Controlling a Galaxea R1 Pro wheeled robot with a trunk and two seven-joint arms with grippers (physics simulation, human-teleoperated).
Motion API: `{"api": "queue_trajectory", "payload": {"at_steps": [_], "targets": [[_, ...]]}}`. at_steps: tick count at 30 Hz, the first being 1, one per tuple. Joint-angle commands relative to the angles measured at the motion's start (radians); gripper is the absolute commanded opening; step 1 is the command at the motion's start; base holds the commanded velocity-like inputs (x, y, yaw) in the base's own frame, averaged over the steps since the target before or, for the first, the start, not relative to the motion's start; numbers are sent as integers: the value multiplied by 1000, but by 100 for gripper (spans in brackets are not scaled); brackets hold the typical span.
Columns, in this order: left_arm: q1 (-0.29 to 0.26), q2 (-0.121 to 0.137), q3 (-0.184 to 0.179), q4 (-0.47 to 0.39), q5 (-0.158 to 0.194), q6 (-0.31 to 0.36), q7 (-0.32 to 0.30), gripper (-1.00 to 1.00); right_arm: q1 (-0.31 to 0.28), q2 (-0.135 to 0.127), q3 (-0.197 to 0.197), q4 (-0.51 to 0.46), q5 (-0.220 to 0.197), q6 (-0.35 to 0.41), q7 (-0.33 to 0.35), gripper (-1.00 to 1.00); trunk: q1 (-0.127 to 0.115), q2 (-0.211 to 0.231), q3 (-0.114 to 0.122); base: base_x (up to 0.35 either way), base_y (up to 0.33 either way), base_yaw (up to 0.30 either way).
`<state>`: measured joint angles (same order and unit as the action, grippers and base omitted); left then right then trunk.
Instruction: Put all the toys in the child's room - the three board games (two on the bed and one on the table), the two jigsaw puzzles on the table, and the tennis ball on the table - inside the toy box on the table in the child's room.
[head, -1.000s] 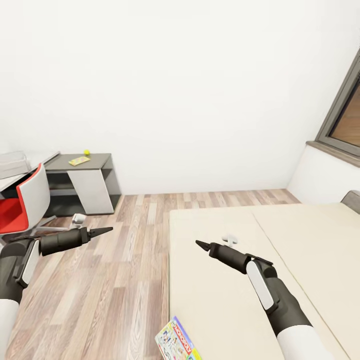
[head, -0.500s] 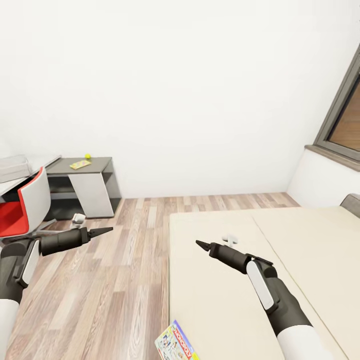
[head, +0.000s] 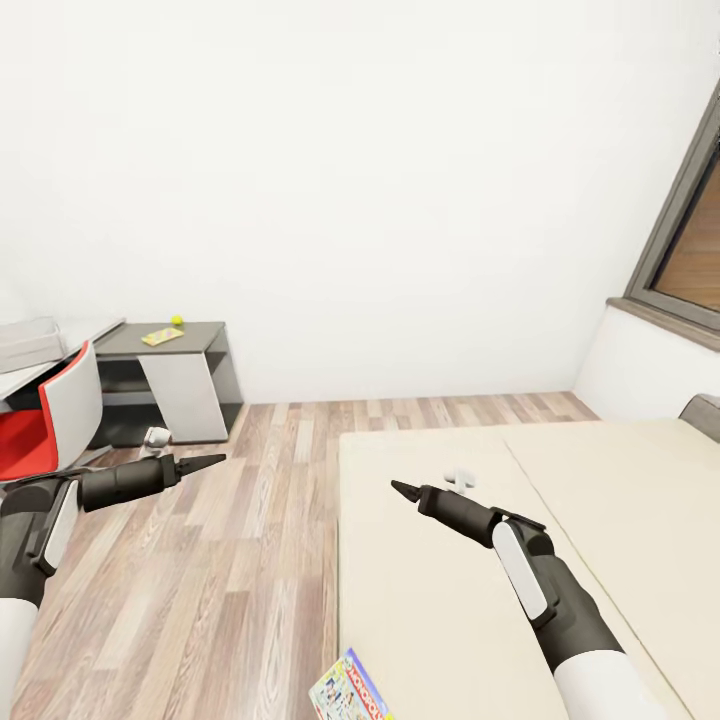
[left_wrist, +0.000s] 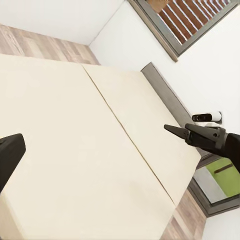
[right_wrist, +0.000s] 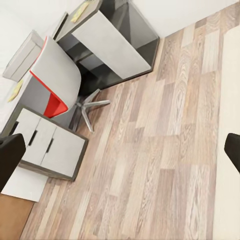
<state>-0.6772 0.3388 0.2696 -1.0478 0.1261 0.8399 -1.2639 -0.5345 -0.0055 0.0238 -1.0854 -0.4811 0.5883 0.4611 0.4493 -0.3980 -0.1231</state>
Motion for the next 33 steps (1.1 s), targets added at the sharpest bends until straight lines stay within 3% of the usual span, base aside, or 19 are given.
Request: {"api": "queue_trajectory", "payload": {"at_steps": [1,33], "targets": [[-1,0,0,0,3,8,-2,100,-1,-1,1,-1,-5,5,-1,100,1,-2,-1,0,0,0],[-1,0,0,0,2,8,-3,100,-1,-2,1,-1,-5,5,-1,100,1,-2,52,0,0,0]]}}
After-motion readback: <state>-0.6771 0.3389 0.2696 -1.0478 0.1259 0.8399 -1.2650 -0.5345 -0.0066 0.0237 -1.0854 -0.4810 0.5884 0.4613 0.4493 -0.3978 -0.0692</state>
